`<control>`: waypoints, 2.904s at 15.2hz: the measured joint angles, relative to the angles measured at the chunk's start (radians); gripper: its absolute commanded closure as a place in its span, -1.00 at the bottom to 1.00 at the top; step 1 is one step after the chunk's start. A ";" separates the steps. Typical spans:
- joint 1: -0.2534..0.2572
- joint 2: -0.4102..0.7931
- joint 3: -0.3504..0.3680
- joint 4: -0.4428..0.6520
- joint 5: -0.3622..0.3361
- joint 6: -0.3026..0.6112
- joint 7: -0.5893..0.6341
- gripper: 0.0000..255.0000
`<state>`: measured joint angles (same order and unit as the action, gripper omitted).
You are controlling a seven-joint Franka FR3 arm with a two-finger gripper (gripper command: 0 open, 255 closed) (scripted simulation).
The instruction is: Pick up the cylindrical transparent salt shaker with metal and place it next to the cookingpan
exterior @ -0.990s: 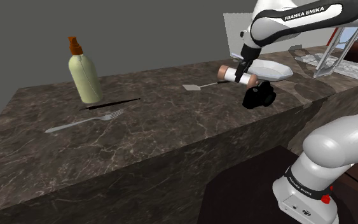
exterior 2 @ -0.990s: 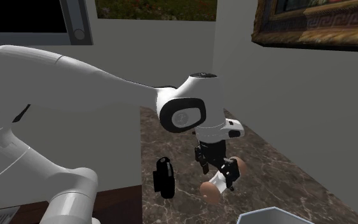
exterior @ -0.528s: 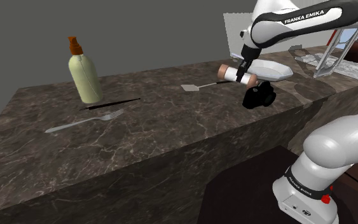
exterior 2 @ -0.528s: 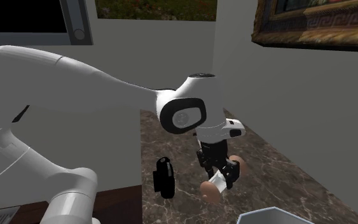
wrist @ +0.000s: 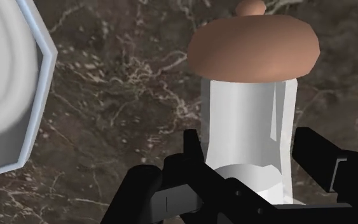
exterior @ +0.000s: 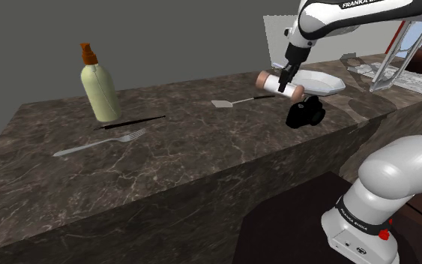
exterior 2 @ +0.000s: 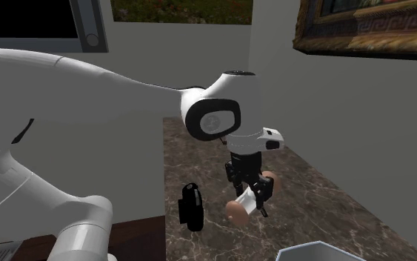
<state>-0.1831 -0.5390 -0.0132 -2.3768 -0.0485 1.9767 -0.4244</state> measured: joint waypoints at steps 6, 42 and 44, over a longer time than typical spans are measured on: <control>0.001 -0.003 0.001 0.082 0.002 -0.085 -0.003 1.00; 0.043 0.743 0.064 1.102 -0.013 -0.365 0.086 1.00; 0.041 0.736 0.064 1.067 -0.013 -0.337 0.086 1.00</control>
<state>-0.1419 0.1970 0.0503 -1.3100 -0.0612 1.6400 -0.3384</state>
